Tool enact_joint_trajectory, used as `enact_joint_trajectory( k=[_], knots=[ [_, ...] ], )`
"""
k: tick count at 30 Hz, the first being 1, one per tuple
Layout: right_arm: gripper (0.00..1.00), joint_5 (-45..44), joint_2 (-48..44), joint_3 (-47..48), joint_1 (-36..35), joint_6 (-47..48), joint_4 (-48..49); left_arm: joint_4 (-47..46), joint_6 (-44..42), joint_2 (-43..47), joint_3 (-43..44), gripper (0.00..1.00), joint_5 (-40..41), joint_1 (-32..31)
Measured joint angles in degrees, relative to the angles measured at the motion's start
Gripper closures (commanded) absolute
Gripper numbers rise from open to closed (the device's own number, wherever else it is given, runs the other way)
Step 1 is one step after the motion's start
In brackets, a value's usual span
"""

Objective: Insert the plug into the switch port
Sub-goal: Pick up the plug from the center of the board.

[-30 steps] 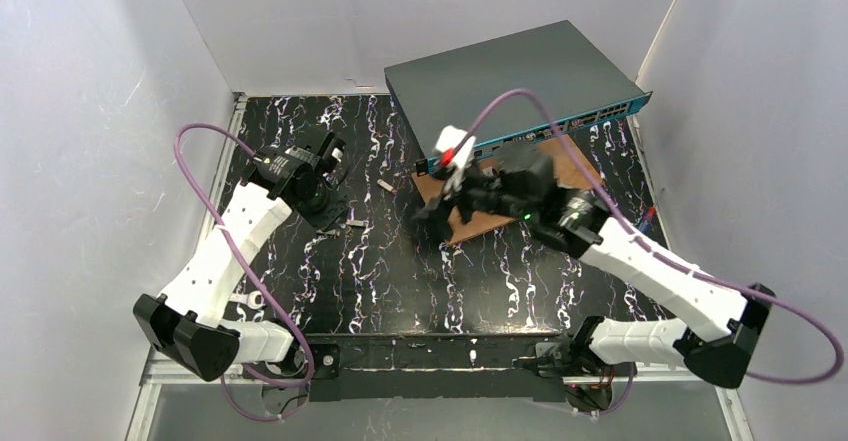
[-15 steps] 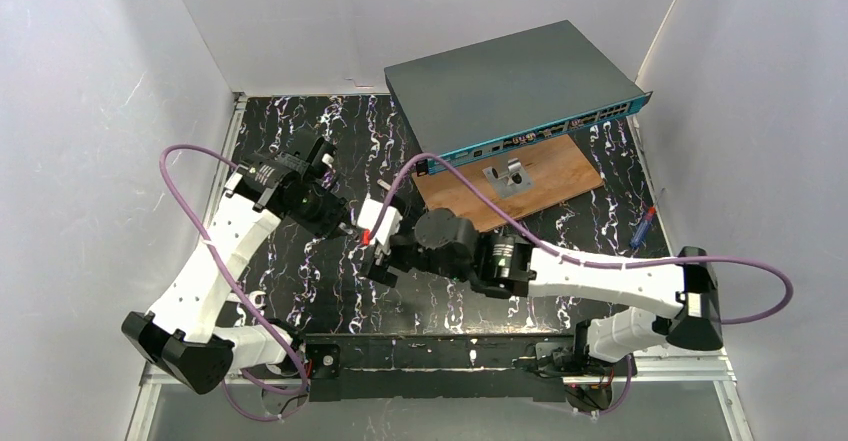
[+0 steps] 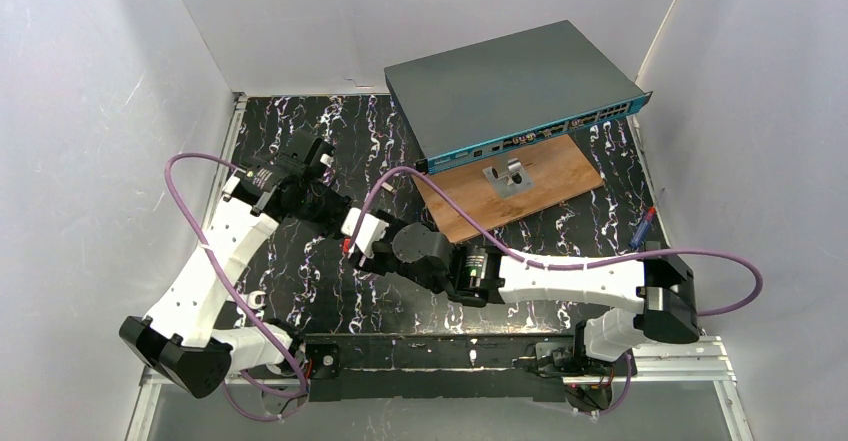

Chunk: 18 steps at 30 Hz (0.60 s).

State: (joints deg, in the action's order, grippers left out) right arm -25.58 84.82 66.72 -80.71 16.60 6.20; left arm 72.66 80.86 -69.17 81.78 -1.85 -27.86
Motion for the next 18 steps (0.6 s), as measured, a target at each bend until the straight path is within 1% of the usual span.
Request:
enact_joint_trajectory(
  k=[2,7,12,13,15,17,18],
  knots=[
    [0.48,-0.66,0.42,0.00,-0.04,0.15,0.42,-0.35,0.15,0.24,-0.22,1.00,-0.42,0.00],
    [0.69,-1.95,1.14,0.00,-0.07,0.48,0.94,-0.48,0.22,0.79,-0.83,1.00,-0.83,0.00],
    [0.96,-3.37,1.36,0.00,-0.17,0.46,1.44,-1.33,0.85,1.16,-1.11,1.00,-1.25,0.07],
    [0.99,-3.65,1.49,-0.02,-0.22,0.44,1.49,-1.53,1.03,1.22,-1.33,1.00,-1.27,0.09],
    [0.99,-3.87,1.55,-0.04,-0.33,0.37,1.51,-1.81,1.25,1.25,-1.62,0.99,-1.42,0.17],
    [0.99,-4.09,1.60,-0.09,-0.33,0.37,1.49,-2.03,1.27,1.29,-1.81,0.87,-1.51,0.24],
    [0.99,-4.22,1.60,-0.09,-0.33,0.33,1.49,-2.14,1.22,1.36,-1.90,0.76,-1.49,0.28]
  ],
)
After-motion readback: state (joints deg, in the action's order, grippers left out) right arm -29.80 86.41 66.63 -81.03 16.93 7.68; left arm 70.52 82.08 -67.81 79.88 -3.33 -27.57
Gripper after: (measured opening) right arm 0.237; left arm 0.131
